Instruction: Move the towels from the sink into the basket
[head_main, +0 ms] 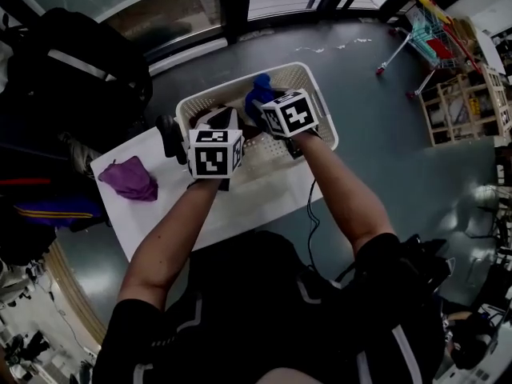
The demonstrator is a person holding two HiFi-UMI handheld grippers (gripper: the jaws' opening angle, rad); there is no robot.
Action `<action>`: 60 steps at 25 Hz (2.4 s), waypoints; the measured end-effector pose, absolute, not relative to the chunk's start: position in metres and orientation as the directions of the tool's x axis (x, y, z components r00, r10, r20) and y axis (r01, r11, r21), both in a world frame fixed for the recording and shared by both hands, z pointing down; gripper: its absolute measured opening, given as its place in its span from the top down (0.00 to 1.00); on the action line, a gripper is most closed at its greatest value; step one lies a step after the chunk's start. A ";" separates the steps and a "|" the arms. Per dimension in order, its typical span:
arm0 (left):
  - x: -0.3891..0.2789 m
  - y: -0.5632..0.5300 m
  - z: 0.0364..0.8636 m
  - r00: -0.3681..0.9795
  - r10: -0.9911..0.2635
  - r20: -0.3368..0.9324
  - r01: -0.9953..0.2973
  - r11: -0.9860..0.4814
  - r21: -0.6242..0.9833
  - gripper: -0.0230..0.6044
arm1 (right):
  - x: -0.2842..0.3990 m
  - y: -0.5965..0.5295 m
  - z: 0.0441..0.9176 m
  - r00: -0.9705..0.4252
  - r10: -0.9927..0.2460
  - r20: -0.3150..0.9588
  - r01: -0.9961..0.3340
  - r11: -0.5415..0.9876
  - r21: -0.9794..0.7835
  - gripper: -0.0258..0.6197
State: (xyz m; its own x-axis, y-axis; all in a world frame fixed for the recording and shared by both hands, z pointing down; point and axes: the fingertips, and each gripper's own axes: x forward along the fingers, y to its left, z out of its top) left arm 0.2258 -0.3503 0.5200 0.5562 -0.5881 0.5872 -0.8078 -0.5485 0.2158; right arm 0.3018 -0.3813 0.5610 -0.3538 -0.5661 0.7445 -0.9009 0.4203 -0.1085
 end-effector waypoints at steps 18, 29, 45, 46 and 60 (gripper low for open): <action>0.235 -0.367 0.577 0.556 -0.497 0.666 -0.813 -0.493 0.311 0.96 | 0.310 -0.386 0.648 -0.279 -0.421 0.863 -0.934 0.329 -0.142 0.66; 0.229 -0.359 0.513 0.596 -0.600 0.533 -0.798 -0.517 0.310 0.96 | 0.307 -0.385 0.559 -0.356 -0.604 0.713 -0.920 0.362 -0.153 0.55; 0.171 -0.250 0.373 0.572 -0.783 0.245 -0.820 -0.551 0.153 0.96 | 0.286 -0.293 0.398 -0.481 -0.815 0.324 -0.876 0.462 -0.138 0.92; 0.163 -0.243 0.369 0.558 -0.795 0.240 -0.830 -0.540 0.140 0.96 | 0.282 -0.286 0.392 -0.489 -0.820 0.297 -0.872 0.469 -0.140 0.93; 0.011 -0.177 0.327 0.413 -0.906 0.092 -0.909 -0.404 0.101 0.96 | 0.160 -0.215 0.355 -0.583 -0.789 0.194 -0.811 0.579 -0.081 0.95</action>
State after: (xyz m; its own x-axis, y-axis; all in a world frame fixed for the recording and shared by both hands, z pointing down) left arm 0.0112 -0.1768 0.3269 0.4126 -0.9063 0.0917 -0.9093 -0.4038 0.1008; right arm 0.1604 -0.2149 0.3546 -0.5832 -0.7888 0.1940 -0.8109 0.5795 -0.0815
